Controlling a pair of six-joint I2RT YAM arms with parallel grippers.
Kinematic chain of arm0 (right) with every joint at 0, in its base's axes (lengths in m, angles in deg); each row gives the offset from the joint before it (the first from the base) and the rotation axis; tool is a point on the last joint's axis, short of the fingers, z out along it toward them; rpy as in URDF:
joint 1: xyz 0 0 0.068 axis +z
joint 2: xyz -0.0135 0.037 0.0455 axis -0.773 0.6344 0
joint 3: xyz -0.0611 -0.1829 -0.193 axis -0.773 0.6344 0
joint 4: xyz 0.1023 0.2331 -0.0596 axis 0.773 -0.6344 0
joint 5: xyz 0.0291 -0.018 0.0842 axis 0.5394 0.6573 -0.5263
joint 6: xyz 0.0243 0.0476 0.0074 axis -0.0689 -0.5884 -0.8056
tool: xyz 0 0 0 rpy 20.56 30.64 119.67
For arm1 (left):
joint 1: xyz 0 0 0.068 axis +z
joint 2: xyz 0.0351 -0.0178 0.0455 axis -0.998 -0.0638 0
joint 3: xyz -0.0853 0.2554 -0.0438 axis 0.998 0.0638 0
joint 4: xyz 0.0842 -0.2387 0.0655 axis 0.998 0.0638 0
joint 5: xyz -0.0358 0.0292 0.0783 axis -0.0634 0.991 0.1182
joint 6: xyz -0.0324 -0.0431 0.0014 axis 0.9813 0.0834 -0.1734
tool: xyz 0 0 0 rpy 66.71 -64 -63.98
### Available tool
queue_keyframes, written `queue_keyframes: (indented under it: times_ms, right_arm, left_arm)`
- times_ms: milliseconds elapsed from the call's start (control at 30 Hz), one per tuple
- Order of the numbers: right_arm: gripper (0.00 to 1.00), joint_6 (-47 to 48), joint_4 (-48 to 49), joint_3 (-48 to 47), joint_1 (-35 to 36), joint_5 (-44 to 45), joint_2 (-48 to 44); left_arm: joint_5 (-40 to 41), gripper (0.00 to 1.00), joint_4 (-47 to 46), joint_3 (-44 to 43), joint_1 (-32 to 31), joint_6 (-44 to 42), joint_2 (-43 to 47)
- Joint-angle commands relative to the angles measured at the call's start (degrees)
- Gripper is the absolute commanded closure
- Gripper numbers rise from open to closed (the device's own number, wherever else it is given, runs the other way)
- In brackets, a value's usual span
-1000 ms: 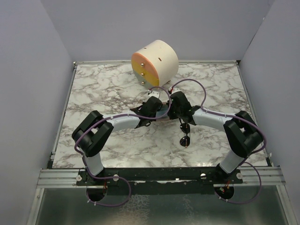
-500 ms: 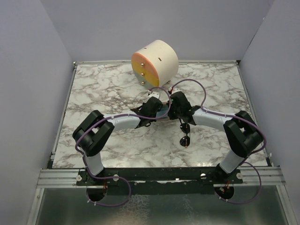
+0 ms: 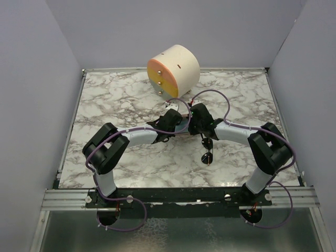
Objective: Organize the sunglasses
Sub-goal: Place the glasses cleaning cloth in the sunglasses case.
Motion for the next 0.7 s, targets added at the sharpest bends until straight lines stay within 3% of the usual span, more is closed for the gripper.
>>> queue_keyframes:
  times_ms: [0, 667]
  right_arm:
    - [0.99, 0.39, -0.73, -0.85, -0.19, 1.01, 1.14]
    - [0.99, 0.57, -1.42, -1.10, -0.19, 1.08, 1.83]
  left_arm:
    - [-1.12, 1.00, 0.54, 0.11, -0.02, 0.10, -0.52]
    - [-1.78, 1.00, 3.20, -0.79, -0.31, 1.78, -0.66]
